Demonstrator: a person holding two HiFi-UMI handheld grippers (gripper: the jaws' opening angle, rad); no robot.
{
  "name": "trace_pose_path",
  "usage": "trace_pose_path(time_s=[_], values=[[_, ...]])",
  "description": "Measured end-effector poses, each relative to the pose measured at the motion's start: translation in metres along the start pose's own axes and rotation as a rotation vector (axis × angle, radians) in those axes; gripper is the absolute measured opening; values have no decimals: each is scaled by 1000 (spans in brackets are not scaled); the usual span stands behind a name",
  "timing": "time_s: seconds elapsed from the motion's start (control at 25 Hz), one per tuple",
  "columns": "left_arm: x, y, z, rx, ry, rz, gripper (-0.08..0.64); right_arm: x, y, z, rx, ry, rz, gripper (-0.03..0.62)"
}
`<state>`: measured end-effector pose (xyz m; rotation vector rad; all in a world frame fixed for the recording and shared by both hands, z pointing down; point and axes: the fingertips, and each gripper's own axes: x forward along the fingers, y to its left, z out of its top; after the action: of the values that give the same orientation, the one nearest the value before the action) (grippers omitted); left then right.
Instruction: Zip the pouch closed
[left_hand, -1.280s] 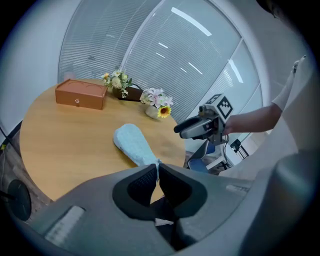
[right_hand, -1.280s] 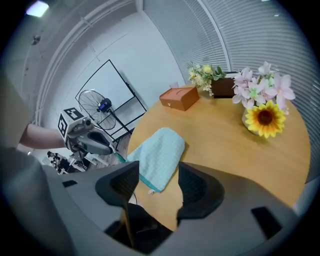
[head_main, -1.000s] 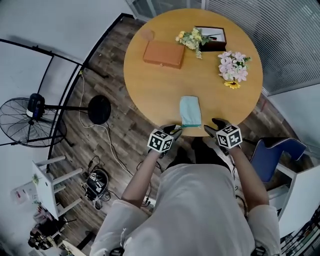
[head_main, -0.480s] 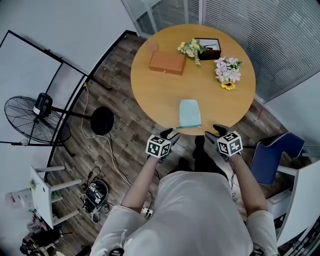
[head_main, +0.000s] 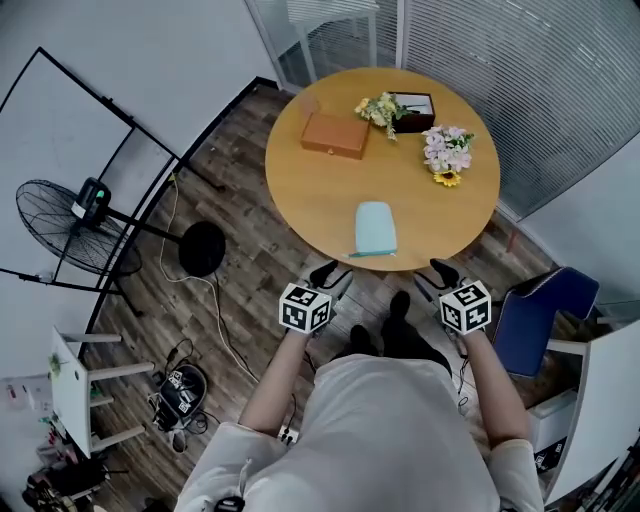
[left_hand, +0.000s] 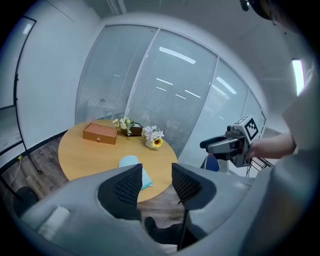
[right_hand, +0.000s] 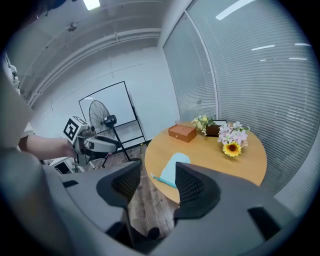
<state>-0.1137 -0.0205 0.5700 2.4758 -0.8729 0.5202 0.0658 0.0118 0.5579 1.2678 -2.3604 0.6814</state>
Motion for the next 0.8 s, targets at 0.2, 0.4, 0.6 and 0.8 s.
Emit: trace_pose_path(time_s=[0.2,0.4,0.6,0.8], values=[[-19,-33,27,46,-53,16,190,-35,1,27,-54,-59,6,189],[-33,-59,47,50,-81,54,189,-63,-4,49,-134,-95,26,164],[-47,-81,63,38,-139,123,163,-92,-12,65,-224,-113,47,134],[-58,-103,70,34,-184,155,124,-116,-20,71,-218,-145,43,78]])
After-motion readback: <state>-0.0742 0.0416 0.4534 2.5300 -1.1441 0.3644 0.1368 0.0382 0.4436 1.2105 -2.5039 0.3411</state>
